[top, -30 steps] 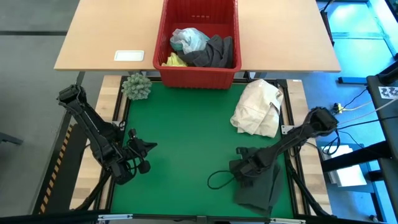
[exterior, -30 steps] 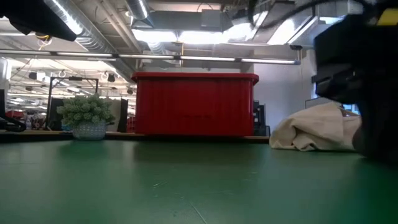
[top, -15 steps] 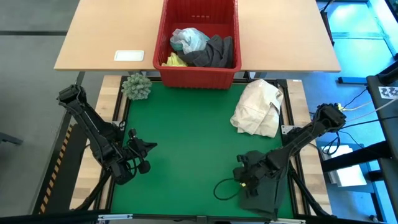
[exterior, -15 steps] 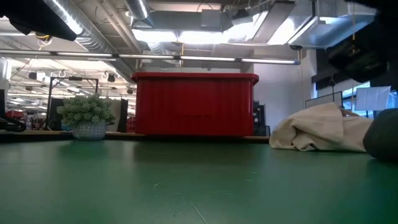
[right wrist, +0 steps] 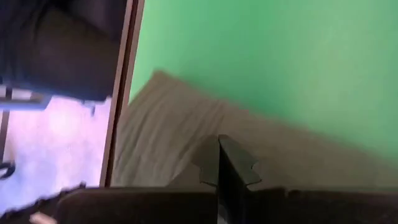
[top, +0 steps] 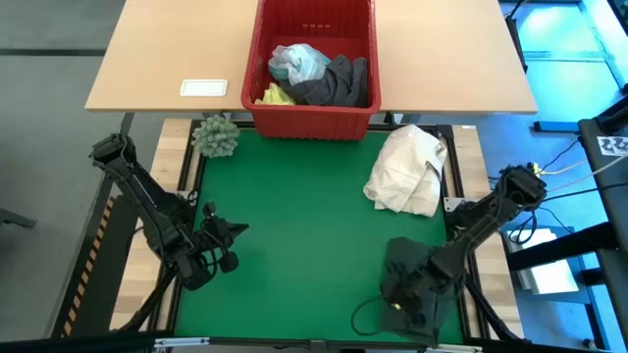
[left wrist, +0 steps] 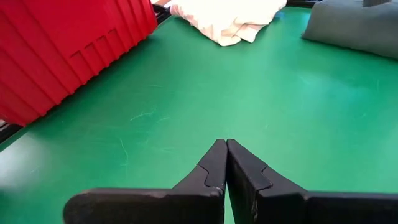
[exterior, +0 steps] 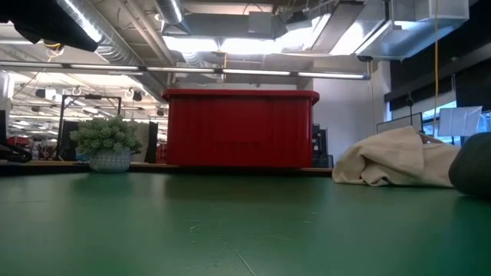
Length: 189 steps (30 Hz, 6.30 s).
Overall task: Fold Laundry from Bin
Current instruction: Fold the dark green polo, then fold the gray short
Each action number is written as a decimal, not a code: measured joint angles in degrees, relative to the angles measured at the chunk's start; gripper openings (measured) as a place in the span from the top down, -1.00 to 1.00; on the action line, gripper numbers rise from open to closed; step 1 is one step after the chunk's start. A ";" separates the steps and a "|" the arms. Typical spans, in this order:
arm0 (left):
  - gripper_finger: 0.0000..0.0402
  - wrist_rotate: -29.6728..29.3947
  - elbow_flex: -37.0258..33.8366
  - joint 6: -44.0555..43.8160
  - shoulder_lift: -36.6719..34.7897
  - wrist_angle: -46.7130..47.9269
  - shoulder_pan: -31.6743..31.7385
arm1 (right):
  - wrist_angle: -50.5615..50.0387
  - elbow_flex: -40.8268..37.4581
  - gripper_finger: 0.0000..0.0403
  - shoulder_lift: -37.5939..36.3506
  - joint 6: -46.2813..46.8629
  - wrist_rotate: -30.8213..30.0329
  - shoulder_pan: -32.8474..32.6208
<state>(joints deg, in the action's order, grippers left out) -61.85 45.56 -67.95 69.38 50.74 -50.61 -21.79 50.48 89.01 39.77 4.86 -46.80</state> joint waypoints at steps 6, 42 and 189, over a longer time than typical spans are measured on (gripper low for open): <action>0.99 -0.01 0.00 1.67 0.00 -0.24 1.09 | -6.26 0.00 1.00 0.00 6.52 3.19 -3.44; 0.99 5.63 0.00 2.67 0.00 -4.20 5.98 | -15.18 3.43 1.00 0.00 6.75 -4.14 3.18; 0.90 33.36 1.86 88.14 -11.93 -37.19 76.20 | 20.66 10.58 1.00 -5.62 -42.84 -32.07 55.48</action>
<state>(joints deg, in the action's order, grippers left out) -28.49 47.42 20.19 57.46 13.55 25.59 -1.13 61.06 83.40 -3.07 -27.21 8.69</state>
